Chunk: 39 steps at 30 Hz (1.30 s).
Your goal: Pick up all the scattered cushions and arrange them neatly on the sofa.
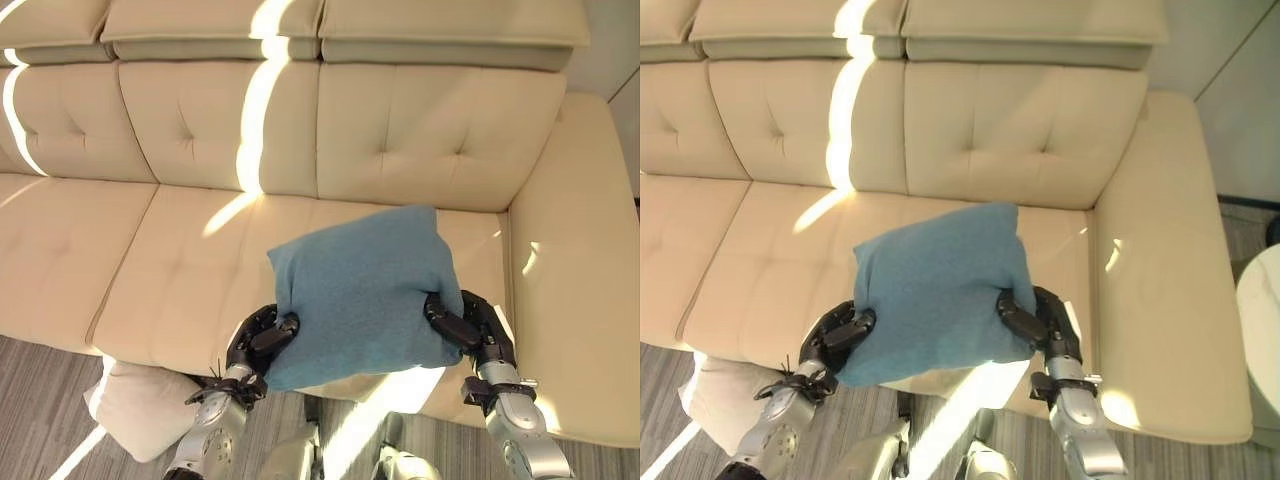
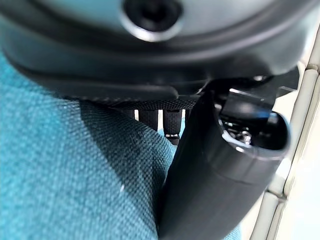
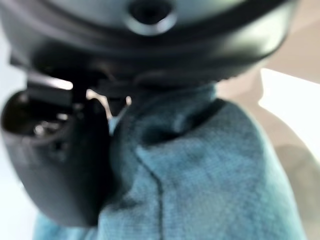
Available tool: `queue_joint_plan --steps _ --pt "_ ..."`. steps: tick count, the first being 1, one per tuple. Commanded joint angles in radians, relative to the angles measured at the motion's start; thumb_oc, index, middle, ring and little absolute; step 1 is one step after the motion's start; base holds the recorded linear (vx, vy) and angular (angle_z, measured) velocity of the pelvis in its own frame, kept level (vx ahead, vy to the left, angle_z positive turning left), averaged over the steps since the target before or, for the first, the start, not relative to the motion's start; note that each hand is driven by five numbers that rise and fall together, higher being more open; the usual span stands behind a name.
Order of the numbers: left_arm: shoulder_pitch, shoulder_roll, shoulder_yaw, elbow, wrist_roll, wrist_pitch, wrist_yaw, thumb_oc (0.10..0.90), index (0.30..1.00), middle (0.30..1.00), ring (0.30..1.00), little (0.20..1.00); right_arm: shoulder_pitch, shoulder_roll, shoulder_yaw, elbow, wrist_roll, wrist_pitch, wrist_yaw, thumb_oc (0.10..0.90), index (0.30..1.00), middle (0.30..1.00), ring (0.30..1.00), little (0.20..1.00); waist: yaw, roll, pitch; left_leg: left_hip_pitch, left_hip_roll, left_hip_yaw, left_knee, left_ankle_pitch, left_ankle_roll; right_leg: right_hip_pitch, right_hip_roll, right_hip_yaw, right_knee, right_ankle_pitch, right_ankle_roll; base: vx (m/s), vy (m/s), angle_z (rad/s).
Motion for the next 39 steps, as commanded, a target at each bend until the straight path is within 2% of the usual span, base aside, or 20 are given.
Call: queue_joint_plan --steps 1,3,5,8,9,11,12,13,15,18,21,27,30,32,33,37,39 --pt "-0.064 -0.024 -0.053 -0.14 0.072 -0.074 -0.14 0.4 0.3 0.3 0.3 0.3 -0.089 0.061 0.069 -0.178 0.001 -0.136 0.079 0.4 0.3 0.3 0.3 0.3 0.004 -0.075 -0.127 0.019 -0.002 0.041 0.098 -0.178 -0.019 -0.024 -0.061 0.086 0.143 -0.13 0.045 0.06 0.259 -0.08" --pt "-0.059 -0.017 -0.046 -0.145 0.081 -0.076 -0.137 0.4 0.3 0.3 0.3 0.3 -0.088 0.069 0.071 -0.174 -0.001 -0.133 0.082 0.4 0.3 0.3 0.3 0.3 0.007 -0.076 -0.121 0.033 -0.007 0.047 0.095 -0.185 -0.007 -0.043 -0.074 0.102 0.197 -0.134 0.053 0.05 0.211 -0.21" --pt "-0.054 0.004 -0.031 -0.156 0.1 -0.084 -0.129 0.4 0.3 0.3 0.3 0.3 -0.094 0.079 0.074 -0.159 -0.005 -0.127 0.083 0.4 0.3 0.3 0.3 0.3 0.006 -0.073 -0.105 0.053 -0.012 0.056 0.093 -0.195 0.012 -0.09 -0.103 0.123 0.302 -0.125 0.071 0.03 0.167 -0.17" --pt "-0.06 0.02 -0.015 -0.161 0.13 -0.099 -0.111 0.4 0.3 0.3 0.3 0.3 -0.097 0.094 0.074 -0.141 -0.002 -0.128 0.087 0.4 0.3 0.3 0.3 0.3 -0.004 -0.067 -0.088 0.072 -0.013 0.053 0.085 -0.2 0.026 -0.165 -0.095 0.176 0.392 -0.107 0.089 0.06 0.128 -0.31" --pt "-0.066 0.016 -0.013 -0.159 0.136 -0.107 -0.1 0.4 0.3 0.3 0.3 0.3 -0.096 0.095 0.065 -0.135 -0.011 -0.126 0.079 0.4 0.3 0.3 0.3 0.3 -0.012 -0.068 -0.09 0.083 -0.019 0.043 0.072 -0.199 0.022 -0.178 -0.057 0.212 0.338 -0.118 0.08 0.14 0.056 -0.25" --pt "-0.073 0.018 -0.013 -0.157 0.163 -0.116 -0.072 0.4 0.3 0.3 0.3 0.3 -0.106 0.087 0.064 -0.122 -0.027 -0.13 0.061 0.4 0.3 0.3 0.3 0.3 -0.02 -0.077 -0.096 0.086 -0.03 0.035 0.065 -0.201 0.02 -0.182 -0.029 0.249 0.252 -0.1 0.075 0.1 -0.003 0.0" --pt "-0.073 0.018 -0.013 -0.157 0.163 -0.116 -0.072 0.4 0.3 0.3 0.3 0.3 -0.106 0.087 0.064 -0.122 -0.027 -0.13 0.061 0.4 0.3 0.3 0.3 0.3 -0.02 -0.077 -0.095 0.087 -0.03 0.035 0.065 -0.201 0.02 -0.181 -0.029 0.249 0.252 -0.1 0.075 0.09 -0.034 0.29" --pt "-0.086 0.015 -0.008 -0.159 0.173 -0.121 -0.073 0.4 0.3 0.3 0.3 0.3 -0.104 0.089 0.058 -0.116 -0.036 -0.129 0.056 0.4 0.3 0.3 0.3 0.3 -0.018 -0.09 -0.104 0.08 -0.042 0.031 0.071 -0.209 0.016 -0.149 -0.033 0.252 0.174 -0.085 0.08 0.07 -0.05 0.28" --pt "-0.106 0.003 -0.001 -0.163 0.181 -0.13 -0.042 0.4 0.3 0.3 0.3 0.3 -0.122 0.08 0.057 -0.093 -0.075 -0.132 0.024 0.4 0.3 0.3 0.3 0.3 -0.009 -0.097 -0.12 0.073 -0.04 0.028 0.064 -0.209 0.009 -0.13 -0.021 0.253 0.134 -0.068 0.074 0.13 -0.113 0.36" --pt "-0.132 -0.001 -0.007 -0.167 0.221 -0.138 -0.01 0.4 0.3 0.3 0.3 0.3 -0.151 0.07 0.066 -0.069 -0.121 -0.131 -0.009 0.4 0.3 0.3 0.3 0.3 -0.004 -0.097 -0.146 0.09 -0.031 0.03 0.022 -0.2 -0.002 -0.096 -0.014 0.229 0.075 -0.058 0.07 0.14 -0.106 0.14" --pt "-0.175 -0.005 -0.019 -0.173 0.25 -0.156 0.024 0.4 0.3 0.3 0.3 0.3 -0.189 0.057 0.08 -0.056 -0.16 -0.14 -0.044 0.4 0.3 0.3 0.3 0.3 -0.004 -0.093 -0.142 0.091 -0.025 0.026 0.005 -0.193 -0.008 -0.095 -0.01 0.222 0.045 -0.053 0.067 0.03 -0.072 0.06" --pt "-0.401 0.014 -0.055 -0.241 0.335 -0.226 0.131 0.4 0.3 0.3 0.3 0.3 -0.387 0.026 0.12 -0.068 -0.196 -0.181 -0.125 0.4 0.3 0.3 0.3 0.3 -0.002 -0.083 -0.1 -0.002 -0.013 0.012 0.015 -0.177 -0.018 -0.165 -0.003 0.222 0.027 -0.04 0.057 -0.1 -0.065 0.03" --pt "-0.577 0.037 -0.072 -0.27 0.399 -0.269 0.212 0.4 0.3 0.3 0.3 0.3 -0.537 -0.004 0.15 -0.082 -0.228 -0.202 -0.173 0.4 0.3 0.3 0.3 0.3 -0.003 -0.082 -0.087 -0.064 -0.011 0.009 0.028 -0.164 -0.021 -0.22 -0.002 0.223 0.031 -0.03 0.054 -0.09 -0.037 0.0" --pt "-0.629 0.044 -0.076 -0.274 0.413 -0.28 0.235 0.4 0.3 0.3 0.3 0.3 -0.585 -0.016 0.16 -0.085 -0.233 -0.207 -0.187 0.4 0.3 0.3 0.3 0.3 -0.003 -0.082 -0.084 -0.082 -0.011 0.009 0.034 -0.16 -0.023 -0.236 -0.001 0.225 0.035 -0.027 0.053 -0.08 -0.025 -0.01" --pt "-0.719 0.061 -0.085 -0.279 0.455 -0.3 0.283 0.4 0.3 0.3 0.3 0.3 -0.664 -0.042 0.172 -0.082 -0.266 -0.211 -0.221 0.4 0.3 0.3 0.3 0.3 -0.002 -0.081 -0.085 -0.107 -0.009 0.007 0.04 -0.159 -0.026 -0.257 0.0 0.227 0.037 -0.026 0.053 -0.07 -0.036 0.01" --pt "-0.854 0.095 -0.101 -0.283 0.555 -0.317 0.369 0.4 0.3 0.3 0.3 0.3 -0.783 -0.096 0.179 -0.075 -0.368 -0.212 -0.298 0.4 0.3 0.3 0.3 0.3 -0.006 -0.08 -0.095 -0.16 -0.011 0.005 0.05 -0.146 -0.029 -0.307 -0.005 0.229 0.045 -0.015 0.053 -0.02 -0.008 0.0" --pt "-0.973 0.096 -0.137 -0.252 0.614 -0.325 0.448 0.4 0.3 0.3 0.3 0.3 -0.909 -0.139 0.21 -0.038 -0.468 -0.197 -0.391 0.4 0.3 0.3 0.3 0.3 -0.008 -0.078 -0.099 -0.202 -0.014 0.002 0.06 -0.145 -0.034 -0.353 -0.006 0.234 0.057 -0.012 0.052 -0.04 -0.008 0.02"
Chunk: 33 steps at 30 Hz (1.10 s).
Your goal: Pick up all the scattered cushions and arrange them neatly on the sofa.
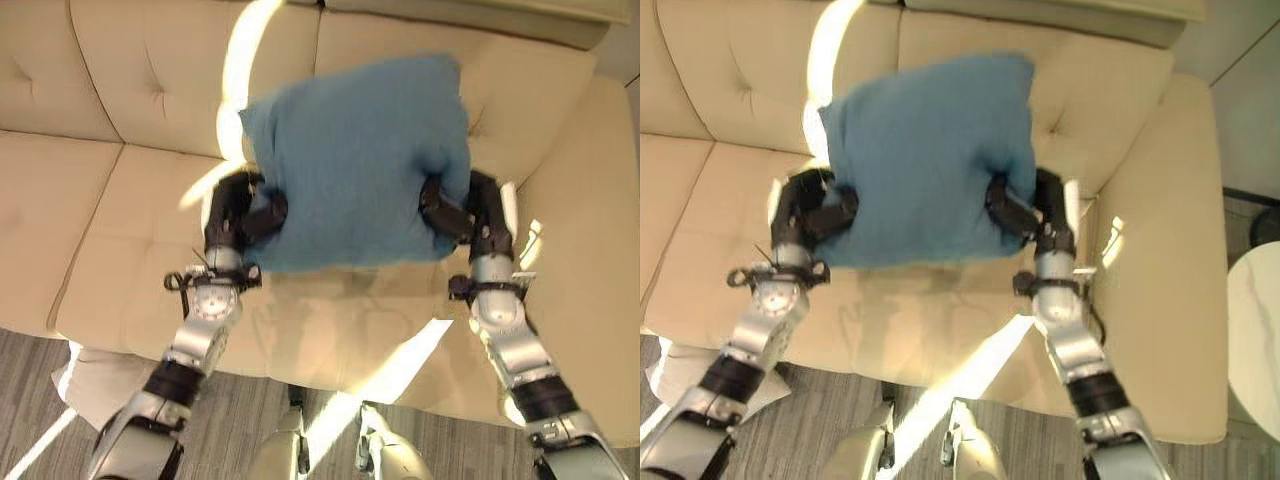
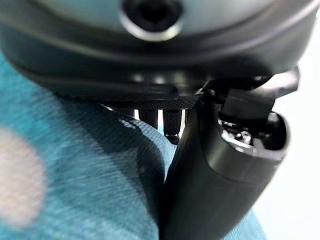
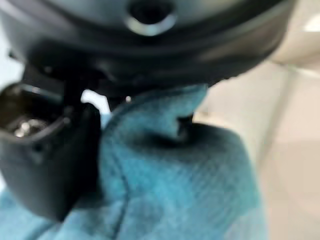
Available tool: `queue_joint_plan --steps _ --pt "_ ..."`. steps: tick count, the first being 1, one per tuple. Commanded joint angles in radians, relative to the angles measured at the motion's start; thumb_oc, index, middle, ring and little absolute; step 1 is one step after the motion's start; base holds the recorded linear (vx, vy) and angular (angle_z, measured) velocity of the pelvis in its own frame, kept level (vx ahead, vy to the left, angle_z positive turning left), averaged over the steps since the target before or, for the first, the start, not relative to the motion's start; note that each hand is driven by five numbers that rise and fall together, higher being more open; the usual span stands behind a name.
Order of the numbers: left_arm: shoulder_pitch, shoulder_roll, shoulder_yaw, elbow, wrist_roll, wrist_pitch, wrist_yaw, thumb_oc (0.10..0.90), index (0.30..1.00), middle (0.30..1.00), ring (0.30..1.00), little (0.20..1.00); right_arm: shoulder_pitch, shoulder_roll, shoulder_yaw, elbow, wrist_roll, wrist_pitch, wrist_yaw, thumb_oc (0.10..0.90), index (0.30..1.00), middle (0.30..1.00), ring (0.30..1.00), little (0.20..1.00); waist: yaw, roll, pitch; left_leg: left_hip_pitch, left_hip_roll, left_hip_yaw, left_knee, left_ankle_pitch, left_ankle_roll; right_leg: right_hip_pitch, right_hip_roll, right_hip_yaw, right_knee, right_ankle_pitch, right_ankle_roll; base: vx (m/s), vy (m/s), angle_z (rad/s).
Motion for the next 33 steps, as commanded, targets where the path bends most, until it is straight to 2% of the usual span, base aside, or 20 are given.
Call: queue_joint_plan --steps 1,5,6,8,9,11,13,14,15,16,17,18,20,25,33 --pt "-0.356 -0.042 -0.133 -0.203 0.183 -0.255 0.041 0.4 0.3 0.3 0.3 0.3 -0.291 -0.005 0.113 -0.159 -0.202 -0.184 -0.087 0.4 0.3 0.3 0.3 0.3 -0.009 -0.03 -0.081 -0.035 -0.024 0.008 0.085 -0.155 -0.019 -0.041 -0.044 0.029 0.064 -0.12 0.087 -0.04 -0.002 0.0" --pt "-0.502 -0.05 -0.188 -0.085 0.242 -0.229 0.133 0.4 0.3 0.3 0.3 0.3 -0.449 -0.034 0.157 -0.045 -0.32 -0.143 -0.224 0.4 0.3 0.3 0.3 0.3 -0.011 -0.028 -0.068 -0.085 -0.024 0.003 0.091 -0.146 -0.026 -0.095 -0.045 0.033 0.079 -0.117 0.087 0.0 0.0 0.0" --pt "-0.588 -0.057 -0.228 0.01 0.274 -0.209 0.175 0.4 0.3 0.3 0.3 0.3 -0.52 -0.046 0.195 0.043 -0.375 -0.109 -0.298 0.4 0.3 0.3 0.3 0.3 -0.014 -0.027 -0.062 -0.101 -0.023 0.0 0.085 -0.134 -0.029 -0.116 -0.045 0.035 0.081 -0.115 0.087 0.0 0.0 0.0" --pt "-0.676 -0.061 -0.268 0.121 0.282 -0.192 0.212 0.4 0.3 0.3 0.3 0.3 -0.598 -0.045 0.233 0.148 -0.401 -0.075 -0.364 0.4 0.3 0.3 0.3 0.3 -0.019 -0.026 -0.048 -0.122 -0.021 -0.003 0.077 -0.118 -0.031 -0.141 -0.044 0.038 0.085 -0.11 0.089 0.0 -0.024 0.02" --pt "-0.681 -0.061 -0.268 0.126 0.281 -0.194 0.213 0.4 0.3 0.3 0.3 0.3 -0.605 -0.044 0.235 0.154 -0.401 -0.077 -0.367 0.4 0.3 0.3 0.3 0.3 -0.02 -0.026 -0.047 -0.124 -0.021 -0.002 0.077 -0.117 -0.031 -0.143 -0.044 0.039 0.086 -0.11 0.089 0.0 0.0 0.0" --pt "-0.827 -0.052 -0.344 0.316 0.228 -0.165 0.201 0.4 0.3 0.3 0.3 0.3 -0.74 -0.024 0.313 0.364 -0.352 -0.029 -0.407 0.4 0.3 0.3 0.3 0.3 -0.026 -0.014 -0.022 -0.161 -0.016 -0.006 0.054 -0.087 -0.033 -0.201 -0.043 0.051 0.101 -0.103 0.089 0.0 0.0 0.0" --pt "-0.862 -0.04 -0.366 0.362 0.226 -0.156 0.196 0.4 0.3 0.3 0.3 0.3 -0.774 -0.018 0.339 0.415 -0.336 -0.019 -0.397 0.4 0.3 0.3 0.3 0.3 -0.027 -0.01 -0.01 -0.171 -0.015 -0.005 0.047 -0.079 -0.033 -0.219 -0.043 0.052 0.108 -0.101 0.089 0.0 0.0 0.0" --pt "-0.888 -0.037 -0.379 0.393 0.208 -0.153 0.179 0.445 0.368 0.368 0.368 0.368 -0.806 -0.008 0.36 0.456 -0.318 -0.008 -0.384 0.4 0.3 0.3 0.3 0.3 -0.027 -0.007 -0.003 -0.178 -0.014 -0.008 0.04 -0.071 -0.034 -0.235 -0.041 0.056 0.114 -0.101 0.089 -0.02 0.011 -0.03" --pt "-0.91 -0.038 -0.389 0.434 0.187 -0.149 0.165 0.574 0.561 0.561 0.561 0.561 -0.833 0.002 0.384 0.494 -0.304 0.001 -0.362 0.4 0.3 0.3 0.3 0.3 -0.027 -0.002 0.004 -0.182 -0.014 -0.008 0.028 -0.065 -0.034 -0.248 -0.039 0.057 0.116 -0.1 0.089 -0.02 0.014 -0.04" --pt "-0.936 -0.038 -0.401 0.475 0.149 -0.149 0.143 0.574 0.561 0.561 0.561 0.561 -0.863 0.015 0.413 0.538 -0.27 0.006 -0.326 0.4 0.3 0.3 0.3 0.3 -0.026 0.0 0.011 -0.193 -0.013 -0.008 0.019 -0.055 -0.036 -0.263 -0.037 0.059 0.118 -0.096 0.09 -0.02 0.003 -0.11" --pt "-0.951 -0.047 -0.408 0.524 0.093 -0.147 0.11 0.8 0.9 0.9 0.9 0.9 -0.89 0.029 0.442 0.592 -0.238 0.012 -0.291 0.525 0.488 0.488 0.488 0.488 -0.025 0.003 0.015 -0.202 -0.014 -0.007 0.014 -0.047 -0.037 -0.274 -0.036 0.057 0.117 -0.092 0.09 -0.03 -0.002 -0.01" --pt "-0.966 -0.043 -0.4 0.56 0.054 -0.149 0.09 0.8 0.9 0.9 0.9 0.9 -0.916 0.049 0.467 0.636 -0.198 0.012 -0.25 0.8 0.9 0.9 0.9 0.9 -0.024 0.007 0.022 -0.213 -0.015 -0.011 0.009 -0.043 -0.039 -0.285 -0.035 0.055 0.115 -0.087 0.09 -0.01 -0.012 0.15" --pt "-0.948 -0.047 -0.398 0.595 0.005 -0.14 0.053 0.8 0.9 0.9 0.9 0.9 -0.936 0.089 0.53 0.714 -0.108 0.013 -0.16 0.8 0.9 0.9 0.9 0.9 -0.02 0.012 0.034 -0.227 -0.017 -0.013 0.0 -0.031 -0.045 -0.294 -0.029 0.051 0.098 -0.08 0.088 0.0 -0.023 -0.31" --pt "-0.87 -0.043 -0.375 0.612 0.006 -0.121 0.032 0.8 0.9 0.9 0.9 0.9 -0.913 0.109 0.569 0.727 -0.079 0.006 -0.111 0.8 0.9 0.9 0.9 0.9 -0.019 0.01 0.04 -0.229 -0.023 -0.018 -0.003 -0.029 -0.053 -0.293 -0.019 0.048 0.082 -0.073 0.086 0.02 -0.02 -0.03" --pt "-0.685 0.004 -0.295 0.558 -0.006 -0.126 0.011 0.8 0.9 0.9 0.9 0.9 -0.805 0.055 0.542 0.668 -0.096 -0.004 -0.08 0.8 0.9 0.9 0.9 0.9 -0.015 0.003 0.041 -0.207 -0.027 -0.029 -0.003 -0.034 -0.059 -0.267 -0.009 0.04 0.073 -0.078 0.081 0.0 -0.029 0.03"
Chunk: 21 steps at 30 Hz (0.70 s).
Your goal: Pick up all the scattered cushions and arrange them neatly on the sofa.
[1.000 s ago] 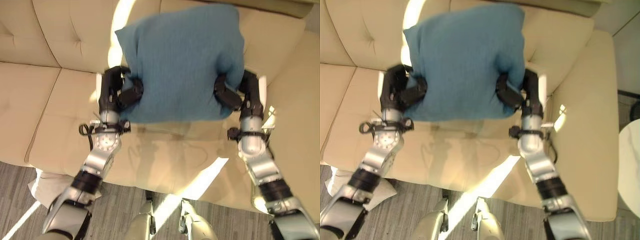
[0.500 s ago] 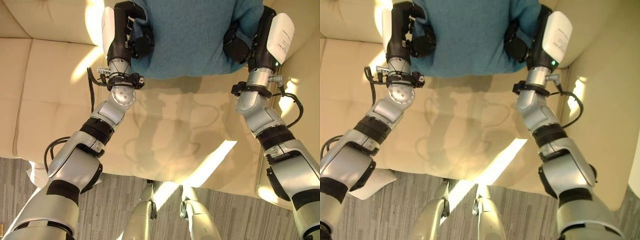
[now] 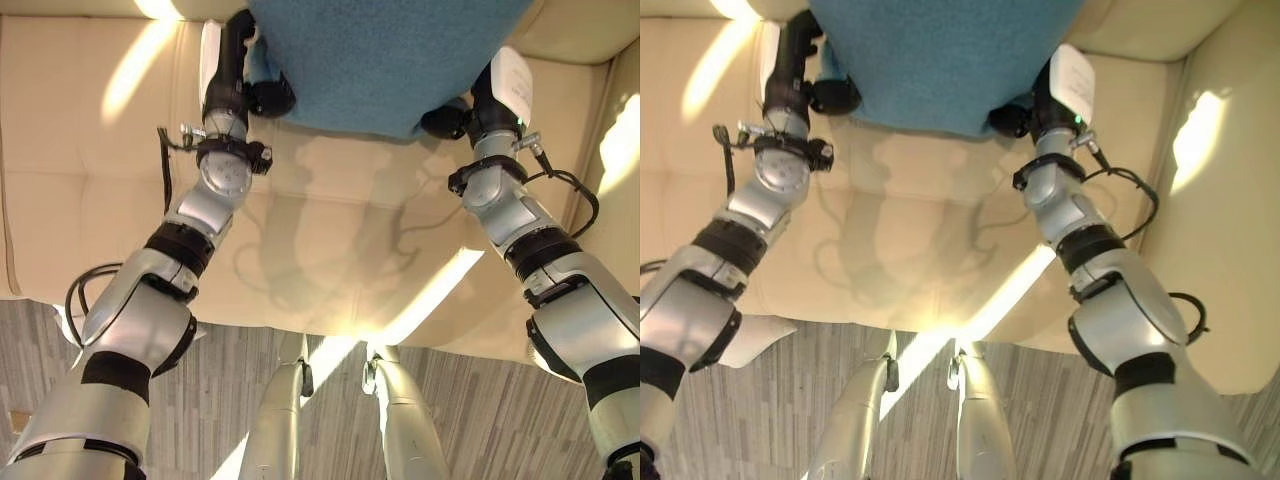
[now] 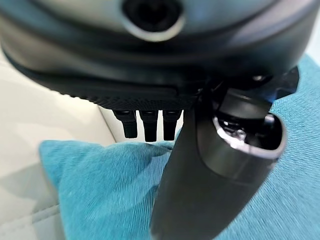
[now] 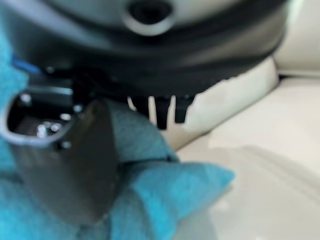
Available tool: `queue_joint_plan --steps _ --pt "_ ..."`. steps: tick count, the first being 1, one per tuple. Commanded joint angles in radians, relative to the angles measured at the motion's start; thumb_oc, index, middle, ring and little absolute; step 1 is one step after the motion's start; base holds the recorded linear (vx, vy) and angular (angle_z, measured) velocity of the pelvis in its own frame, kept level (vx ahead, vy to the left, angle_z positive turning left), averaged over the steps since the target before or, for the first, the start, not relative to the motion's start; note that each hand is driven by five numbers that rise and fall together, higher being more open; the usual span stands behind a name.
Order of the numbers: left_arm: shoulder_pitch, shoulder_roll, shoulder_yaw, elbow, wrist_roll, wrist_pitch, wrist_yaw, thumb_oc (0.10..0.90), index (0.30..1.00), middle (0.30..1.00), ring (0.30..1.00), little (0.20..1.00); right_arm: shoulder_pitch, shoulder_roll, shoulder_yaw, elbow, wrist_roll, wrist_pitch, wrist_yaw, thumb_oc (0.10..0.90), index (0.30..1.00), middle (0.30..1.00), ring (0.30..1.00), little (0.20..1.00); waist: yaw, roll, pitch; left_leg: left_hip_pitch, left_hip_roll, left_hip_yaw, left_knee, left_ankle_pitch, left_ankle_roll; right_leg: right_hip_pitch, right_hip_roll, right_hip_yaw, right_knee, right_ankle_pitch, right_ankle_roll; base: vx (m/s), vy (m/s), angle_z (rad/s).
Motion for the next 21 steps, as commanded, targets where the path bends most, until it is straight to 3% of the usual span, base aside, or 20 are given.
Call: queue_joint_plan --steps 1,5,6,9,10,12,14,15,17,21 --pt "0.025 -0.026 0.06 -0.114 0.01 -0.133 -0.026 0.8 0.9 0.9 0.9 0.9 0.01 0.061 -0.011 -0.147 -0.048 -0.123 0.003 0.8 0.9 0.9 0.9 0.9 0.021 -0.029 -0.157 0.092 -0.038 0.02 0.0 -0.19 -0.037 0.023 -0.019 0.01 0.047 -0.14 0.075 -0.01 -0.032 -0.24" --pt "0.14 0.011 0.131 -0.172 -0.005 -0.14 -0.046 0.8 0.9 0.9 0.9 0.9 0.104 0.001 -0.074 -0.235 -0.058 -0.132 0.014 0.8 0.9 0.9 0.9 0.9 0.025 -0.037 -0.158 0.118 -0.04 0.017 0.0 -0.194 -0.039 0.056 -0.018 0.006 0.041 -0.146 0.074 0.0 -0.018 -0.03" --pt "0.282 0.036 0.217 -0.232 -0.015 -0.146 -0.06 0.8 0.9 0.9 0.9 0.9 0.244 -0.063 -0.173 -0.33 -0.07 -0.141 0.026 0.8 0.9 0.9 0.9 0.9 0.028 -0.043 -0.162 0.153 -0.038 0.017 0.0 -0.205 -0.04 0.099 -0.02 0.001 0.037 -0.154 0.074 0.04 -0.03 0.07" --pt "0.458 0.055 0.316 -0.288 -0.024 -0.15 -0.092 0.8 0.9 0.9 0.9 0.9 0.432 -0.112 -0.293 -0.417 -0.084 -0.153 0.047 0.8 0.9 0.9 0.9 0.9 0.031 -0.053 -0.171 0.195 -0.034 0.017 0.0 -0.219 -0.04 0.152 -0.023 -0.008 0.029 -0.16 0.074 0.05 -0.032 0.16" --pt "0.585 0.041 0.377 -0.322 -0.037 -0.148 -0.126 0.8 0.9 0.9 0.9 0.9 0.576 -0.125 -0.369 -0.457 -0.093 -0.162 0.072 0.8 0.9 0.9 0.9 0.9 0.031 -0.063 -0.178 0.227 -0.033 0.019 0.0 -0.229 -0.038 0.194 -0.024 -0.012 0.016 -0.162 0.074 0.07 -0.032 0.34" --pt "0.658 0.032 0.408 -0.343 -0.046 -0.144 -0.144 0.8 0.9 0.9 0.9 0.9 0.658 -0.124 -0.411 -0.478 -0.09 -0.164 0.093 0.8 0.9 0.9 0.9 0.9 0.032 -0.067 -0.186 0.245 -0.033 0.021 0.0 -0.234 -0.037 0.216 -0.023 -0.016 0.008 -0.161 0.075 0.05 -0.021 0.2" --pt "0.837 0.008 0.459 -0.392 -0.042 -0.127 -0.212 0.8 0.9 0.9 0.9 0.9 0.847 -0.098 -0.499 -0.516 -0.064 -0.178 0.16 0.8 0.9 0.9 0.9 0.9 0.033 -0.08 -0.205 0.292 -0.031 0.027 0.0 -0.245 -0.032 0.274 -0.025 -0.025 -0.005 -0.166 0.078 0.05 -0.033 0.09" --pt "0.838 0.008 0.458 -0.393 -0.041 -0.127 -0.212 0.8 0.9 0.9 0.9 0.9 0.85 -0.098 -0.501 -0.518 -0.064 -0.178 0.16 0.8 0.9 0.9 0.9 0.9 0.032 -0.081 -0.207 0.289 -0.032 0.026 0.0 -0.241 -0.031 0.271 -0.027 -0.026 -0.006 -0.163 0.078 0.05 -0.035 0.1" --pt "0.985 -0.029 0.489 -0.412 -0.035 -0.107 -0.269 0.8 0.9 0.9 0.9 0.9 0.991 -0.064 -0.553 -0.54 -0.055 -0.185 0.214 0.8 0.9 0.9 0.9 0.9 0.035 -0.087 -0.229 0.338 -0.03 0.029 0.0 -0.25 -0.028 0.329 -0.027 -0.032 -0.008 -0.179 0.077 0.06 -0.027 0.27" --pt "1.147 -0.079 0.53 -0.395 -0.036 -0.082 -0.327 0.8 0.9 0.9 0.9 0.9 1.139 0.005 -0.604 -0.566 -0.036 -0.188 0.279 0.8 0.9 0.9 0.9 0.9 0.041 -0.086 -0.255 0.403 -0.023 0.019 0.0 -0.26 -0.023 0.394 -0.025 -0.047 0.011 -0.212 0.07 0.05 -0.027 0.13"
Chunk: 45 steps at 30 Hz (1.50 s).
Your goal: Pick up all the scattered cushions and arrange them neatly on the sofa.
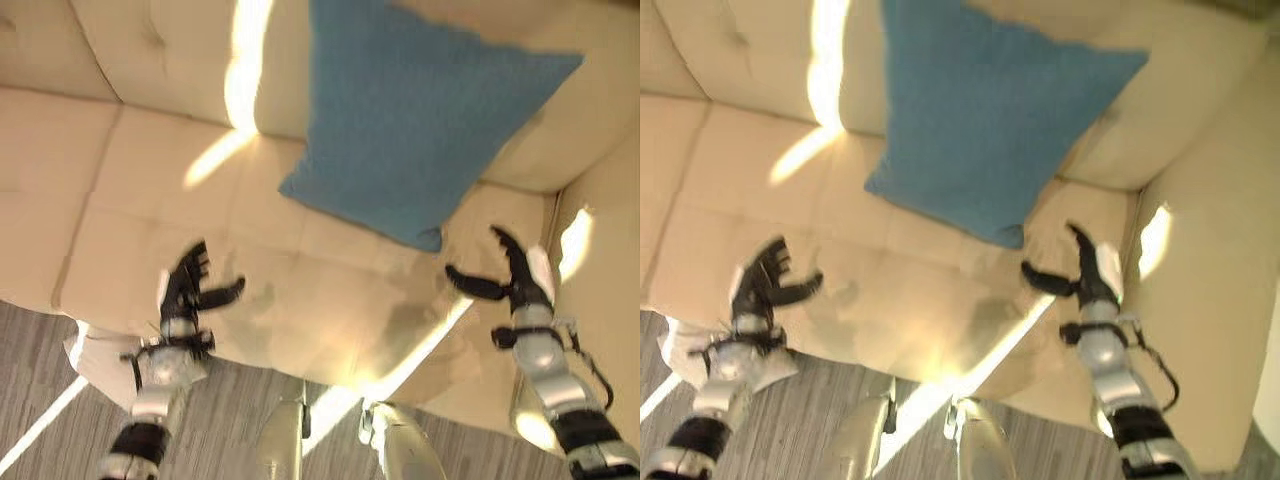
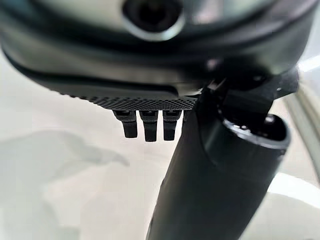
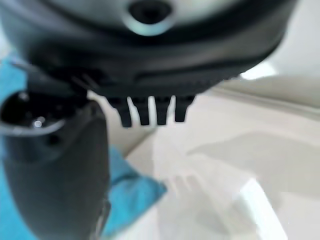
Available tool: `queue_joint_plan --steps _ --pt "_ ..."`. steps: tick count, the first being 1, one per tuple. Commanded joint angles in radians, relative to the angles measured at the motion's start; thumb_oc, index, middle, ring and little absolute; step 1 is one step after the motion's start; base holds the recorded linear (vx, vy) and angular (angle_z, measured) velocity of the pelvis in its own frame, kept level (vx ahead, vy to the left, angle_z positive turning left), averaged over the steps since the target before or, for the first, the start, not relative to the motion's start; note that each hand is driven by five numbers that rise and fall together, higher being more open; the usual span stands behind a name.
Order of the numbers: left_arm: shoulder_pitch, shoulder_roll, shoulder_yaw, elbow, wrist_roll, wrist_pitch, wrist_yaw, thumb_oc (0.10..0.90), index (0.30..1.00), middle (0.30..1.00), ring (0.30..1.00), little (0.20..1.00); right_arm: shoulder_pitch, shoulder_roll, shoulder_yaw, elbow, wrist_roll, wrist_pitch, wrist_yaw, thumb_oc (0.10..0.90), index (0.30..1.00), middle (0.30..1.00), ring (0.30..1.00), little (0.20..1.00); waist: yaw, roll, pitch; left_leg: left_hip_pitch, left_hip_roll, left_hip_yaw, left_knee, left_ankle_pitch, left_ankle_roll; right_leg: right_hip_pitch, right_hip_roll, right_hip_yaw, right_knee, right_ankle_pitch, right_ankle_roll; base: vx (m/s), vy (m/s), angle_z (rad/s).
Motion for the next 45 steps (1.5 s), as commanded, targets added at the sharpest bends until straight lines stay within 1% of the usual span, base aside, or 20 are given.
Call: queue_joint_plan --steps 1,3,8,15,16,18,19,20,21,22,24,25,29,32,36,40,41,42,43,45 --pt "-0.057 0.013 0.03 0.023 0.027 -0.044 -0.055 0.8 0.9 0.9 0.9 0.9 -0.003 -0.005 -0.003 -0.027 0.016 -0.077 0.03 0.8 0.9 0.9 0.9 0.9 0.003 -0.067 -0.161 0.052 -0.038 0.059 0.001 -0.116 0.005 -0.007 -0.043 0.008 0.034 -0.099 0.05 0.0 0.0 0.0" --pt "0.039 -0.022 0.052 0.071 0.032 -0.023 -0.094 0.8 0.9 0.9 0.9 0.9 0.078 0.043 -0.017 -0.017 0.025 -0.081 0.069 0.8 0.9 0.9 0.9 0.9 0.01 -0.064 -0.183 0.099 -0.035 0.052 0.001 -0.12 0.009 0.039 -0.039 -0.002 0.053 -0.12 0.046 0.03 -0.019 0.03" --pt "0.104 -0.066 0.05 0.241 0.081 0.007 -0.122 0.8 0.9 0.9 0.9 0.9 0.147 0.111 0.012 0.049 0.037 -0.082 0.11 0.8 0.9 0.9 0.9 0.9 0.022 -0.068 -0.225 0.162 -0.026 0.043 0.001 -0.134 0.009 0.112 -0.027 -0.011 0.047 -0.14 0.041 0.03 -0.031 0.02" --pt "0.067 -0.109 0.022 0.494 0.166 0.024 -0.117 0.8 0.9 0.9 0.9 0.9 0.137 0.173 0.08 0.227 0.068 -0.083 0.122 0.8 0.9 0.9 0.9 0.9 0.025 -0.077 -0.219 0.173 -0.011 0.039 0.04 -0.137 -0.008 0.166 -0.01 -0.007 0.004 -0.148 0.033 -0.04 -0.064 0.09" --pt "0.046 -0.123 0.014 0.575 0.198 0.036 -0.115 0.8 0.9 0.9 0.9 0.9 0.11 0.181 0.113 0.308 0.058 -0.071 0.122 0.8 0.9 0.9 0.9 0.9 0.028 -0.082 -0.214 0.145 -0.013 0.04 0.103 -0.151 -0.011 0.163 -0.016 -0.005 0.004 -0.142 0.031 -0.13 -0.027 0.22" --pt "0.036 -0.131 0.014 0.617 0.214 0.04 -0.12 0.8 0.9 0.9 0.9 0.9 0.093 0.183 0.137 0.353 0.043 -0.059 0.125 0.8 0.9 0.9 0.9 0.9 0.031 -0.093 -0.212 0.13 -0.029 0.036 0.174 -0.201 -0.008 0.158 -0.028 0.001 0.004 -0.127 0.031 -0.14 -0.022 0.28" --pt "0.036 -0.131 0.014 0.617 0.214 0.04 -0.12 0.8 0.9 0.9 0.9 0.9 0.093 0.183 0.137 0.353 0.043 -0.059 0.125 0.8 0.9 0.9 0.9 0.9 0.031 -0.093 -0.212 0.129 -0.029 0.036 0.175 -0.202 -0.007 0.158 -0.027 0.001 0.004 -0.127 0.031 -0.16 0.007 0.26" --pt "0.034 -0.139 0.017 0.651 0.229 0.046 -0.126 0.8 0.9 0.9 0.9 0.9 0.083 0.181 0.146 0.383 0.033 -0.052 0.124 0.8 0.9 0.9 0.9 0.9 0.034 -0.106 -0.205 0.147 -0.05 0.024 0.267 -0.277 0.0 0.159 -0.044 0.009 0.007 -0.115 0.03 -0.11 0.015 0.07" --pt "0.033 -0.139 0.017 0.651 0.229 0.046 -0.126 0.8 0.9 0.9 0.9 0.9 0.083 0.182 0.146 0.383 0.033 -0.052 0.124 0.8 0.9 0.9 0.9 0.9 0.031 -0.108 -0.208 0.142 -0.052 0.022 0.266 -0.274 0.001 0.155 -0.047 0.007 0.007 -0.114 0.031 -0.2 0.073 0.04" --pt "0.035 -0.146 0.019 0.661 0.236 0.048 -0.125 0.8 0.9 0.9 0.9 0.9 0.08 0.182 0.143 0.412 0.037 -0.044 0.13 0.8 0.9 0.9 0.9 0.9 0.023 -0.104 -0.209 0.178 -0.047 0.022 0.323 -0.306 0.005 0.15 -0.05 0.01 0.015 -0.111 0.028 -0.1 0.061 -0.04" --pt "0.035 -0.149 0.017 0.669 0.245 0.051 -0.126 0.8 0.9 0.9 0.9 0.9 0.078 0.184 0.142 0.422 0.038 -0.04 0.131 0.8 0.9 0.9 0.9 0.9 0.012 -0.104 -0.218 0.198 -0.044 0.023 0.336 -0.31 0.006 0.141 -0.056 0.005 0.018 -0.106 0.027 -0.12 0.122 -0.02" --pt "0.037 -0.153 0.011 0.673 0.265 0.051 -0.121 0.8 0.9 0.9 0.9 0.9 0.085 0.188 0.131 0.443 0.046 -0.034 0.139 0.8 0.9 0.9 0.9 0.9 -0.007 -0.087 -0.236 0.274 -0.024 0.047 0.304 -0.329 0.002 0.131 -0.054 -0.006 0.023 -0.098 0.029 -0.13 0.187 0.13" --pt "0.035 -0.162 0.006 0.671 0.267 0.053 -0.117 0.8 0.9 0.9 0.9 0.9 0.086 0.201 0.115 0.498 0.057 -0.022 0.138 0.8 0.9 0.9 0.9 0.9 -0.022 -0.082 -0.251 0.312 -0.041 0.057 0.213 -0.356 0.012 0.083 -0.077 -0.019 0.037 -0.061 0.046 -0.1 0.131 0.43" --pt "0.008 -0.164 0.001 0.673 0.256 0.05 -0.109 0.8 0.9 0.9 0.9 0.9 0.058 0.215 0.121 0.561 0.034 0.002 0.129 0.8 0.9 0.9 0.9 0.9 -0.017 -0.087 -0.236 0.3 -0.083 0.025 0.152 -0.35 0.035 0.019 -0.108 -0.02 0.026 0.001 0.083 -0.27 0.203 0.34" --pt "-0.006 -0.157 -0.002 0.709 0.288 0.057 -0.1 0.8 0.9 0.9 0.9 0.9 0.038 0.228 0.135 0.587 0.009 0.019 0.131 0.8 0.9 0.9 0.9 0.9 -0.004 -0.096 -0.219 0.285 -0.1 0.018 0.14 -0.335 0.051 -0.011 -0.132 -0.024 0.037 0.013 0.103 -0.21 0.096 0.08" --pt "-0.013 -0.138 -0.005 0.728 0.305 0.065 -0.098 0.8 0.9 0.9 0.9 0.9 0.021 0.234 0.142 0.614 0.002 0.028 0.134 0.8 0.9 0.9 0.9 0.9 -0.002 -0.097 -0.198 0.253 -0.103 0.015 0.149 -0.313 0.068 -0.037 -0.12 0.052 0.137 -0.03 0.105 -0.25 0.047 0.0" --pt "0.002 -0.123 -0.005 0.736 0.321 0.074 -0.105 0.8 0.9 0.9 0.9 0.9 0.028 0.234 0.14 0.633 0.011 0.029 0.14 0.8 0.9 0.9 0.9 0.9 0.013 -0.088 -0.204 0.234 -0.096 0.005 0.139 -0.28 0.081 0.001 -0.085 0.108 0.257 -0.102 0.079 -0.2 0.028 0.16" --pt "0.002 -0.123 -0.005 0.736 0.321 0.074 -0.105 0.8 0.9 0.9 0.9 0.9 0.027 0.234 0.14 0.633 0.011 0.029 0.14 0.8 0.9 0.9 0.9 0.9 0.012 -0.089 -0.207 0.23 -0.097 0.004 0.139 -0.278 0.081 -0.003 -0.086 0.107 0.256 -0.1 0.079 -0.32 -0.03 0.36" --pt "0.016 -0.116 0.0 0.747 0.327 0.082 -0.11 0.8 0.9 0.9 0.9 0.9 0.037 0.242 0.137 0.654 0.019 0.027 0.144 0.8 0.9 0.9 0.9 0.9 0.032 -0.086 -0.235 0.217 -0.085 -0.009 0.116 -0.247 0.082 0.056 -0.049 0.133 0.318 -0.171 0.068 -0.17 -0.105 0.43" --pt "0.017 -0.114 0.004 0.751 0.332 0.084 -0.108 0.8 0.9 0.9 0.9 0.9 0.036 0.246 0.134 0.657 0.022 0.026 0.144 0.8 0.9 0.9 0.9 0.9 0.045 -0.093 -0.251 0.2 -0.085 -0.007 0.113 -0.236 0.077 0.105 -0.044 0.13 0.284 -0.185 0.071 -0.14 -0.126 0.26"
